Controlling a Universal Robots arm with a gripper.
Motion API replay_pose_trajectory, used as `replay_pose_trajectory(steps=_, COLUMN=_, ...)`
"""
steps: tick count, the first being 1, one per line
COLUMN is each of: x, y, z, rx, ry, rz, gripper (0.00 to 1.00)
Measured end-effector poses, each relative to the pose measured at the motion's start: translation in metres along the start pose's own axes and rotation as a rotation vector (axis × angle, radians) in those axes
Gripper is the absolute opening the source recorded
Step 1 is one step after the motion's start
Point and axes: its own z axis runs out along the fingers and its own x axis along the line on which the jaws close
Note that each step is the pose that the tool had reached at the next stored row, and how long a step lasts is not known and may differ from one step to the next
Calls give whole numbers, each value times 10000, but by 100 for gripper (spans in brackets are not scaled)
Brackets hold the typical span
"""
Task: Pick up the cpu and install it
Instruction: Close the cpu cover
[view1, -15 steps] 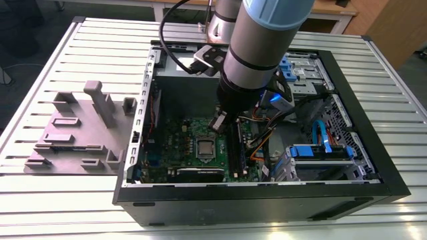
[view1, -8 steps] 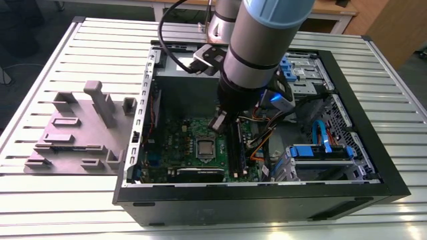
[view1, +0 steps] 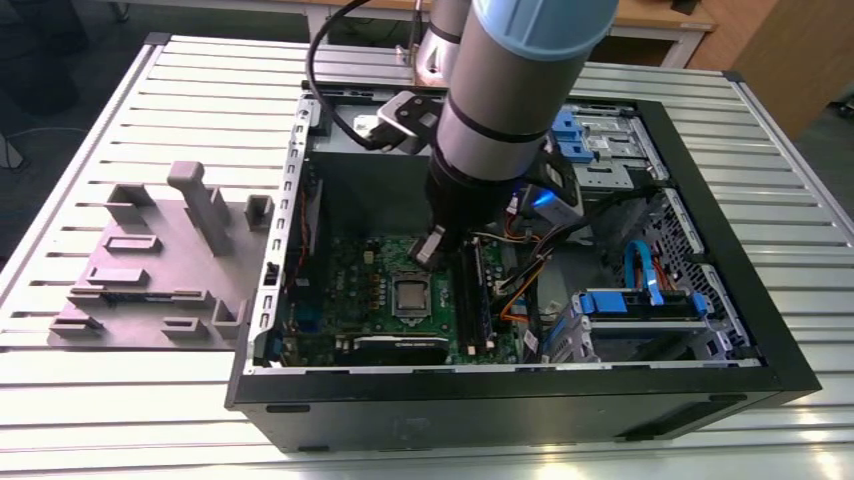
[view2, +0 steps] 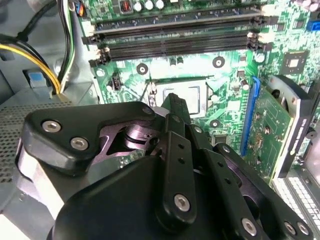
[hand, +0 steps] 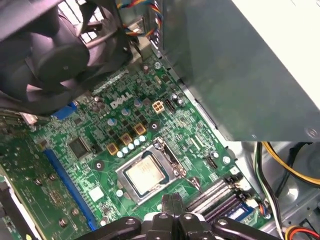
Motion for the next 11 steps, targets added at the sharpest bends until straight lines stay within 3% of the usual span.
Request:
replay_pose_trajectory(steps=7, x=66, y=52, z=10, rx=29, ry=-21, rz=8, gripper=10)
replay_pose_trajectory(steps=11, x=67, y=50, z=11, rx=31, ry=-48, rz=344, gripper=10)
